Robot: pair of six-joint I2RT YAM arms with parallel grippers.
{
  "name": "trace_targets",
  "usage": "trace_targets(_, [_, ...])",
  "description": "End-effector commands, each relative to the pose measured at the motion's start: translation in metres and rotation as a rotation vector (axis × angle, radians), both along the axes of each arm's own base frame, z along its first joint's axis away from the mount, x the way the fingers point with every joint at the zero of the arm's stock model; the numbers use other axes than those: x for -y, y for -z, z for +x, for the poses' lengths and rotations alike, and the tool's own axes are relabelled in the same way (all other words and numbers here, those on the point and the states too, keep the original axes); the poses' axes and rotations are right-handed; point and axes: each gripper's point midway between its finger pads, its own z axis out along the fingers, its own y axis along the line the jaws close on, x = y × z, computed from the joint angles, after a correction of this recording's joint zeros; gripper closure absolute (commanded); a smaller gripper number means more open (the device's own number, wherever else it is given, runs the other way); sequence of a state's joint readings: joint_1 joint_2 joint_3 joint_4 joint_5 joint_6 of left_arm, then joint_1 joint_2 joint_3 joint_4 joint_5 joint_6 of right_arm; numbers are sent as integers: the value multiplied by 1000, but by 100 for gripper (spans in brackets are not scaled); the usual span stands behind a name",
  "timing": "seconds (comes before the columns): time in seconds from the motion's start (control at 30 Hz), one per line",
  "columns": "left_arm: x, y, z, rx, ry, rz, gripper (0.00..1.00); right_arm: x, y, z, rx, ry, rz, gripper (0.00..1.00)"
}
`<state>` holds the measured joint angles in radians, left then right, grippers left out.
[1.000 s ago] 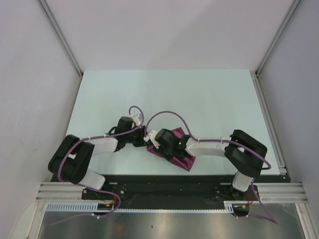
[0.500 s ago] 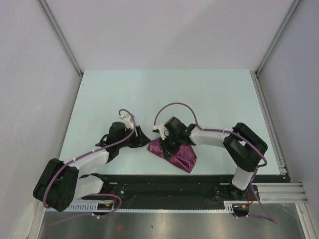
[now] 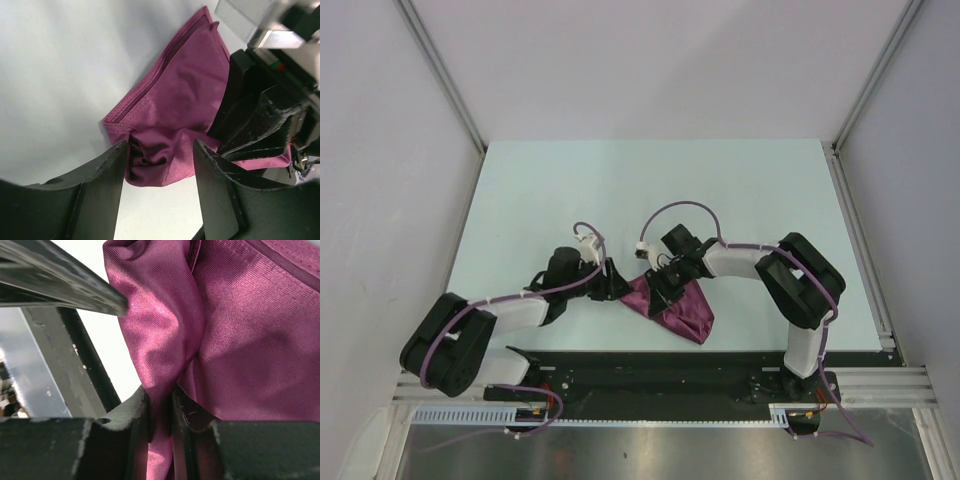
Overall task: Fold the napkin, place the utensils inside, and roll it up
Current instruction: Roll the napkin at the center of the board.
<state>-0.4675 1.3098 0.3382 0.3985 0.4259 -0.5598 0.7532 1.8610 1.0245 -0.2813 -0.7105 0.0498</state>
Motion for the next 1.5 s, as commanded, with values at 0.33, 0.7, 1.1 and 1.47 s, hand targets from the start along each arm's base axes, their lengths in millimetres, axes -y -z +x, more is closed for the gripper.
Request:
trace_targets(0.33, [22,11,10,-42,33,0,87,13,18,-15,-106,5,-44,73])
trace_targets(0.7, [9,42,4,-165,35,146,100,15,-27,19,113,127,-52,42])
trace_targets(1.1, [9,49,3,-213,37,172,100,12,-53,13,673,155,-183,29])
trace_targets(1.47, [10,52,2,-251,50,185,100,12,-17,-7,698,76,-228,29])
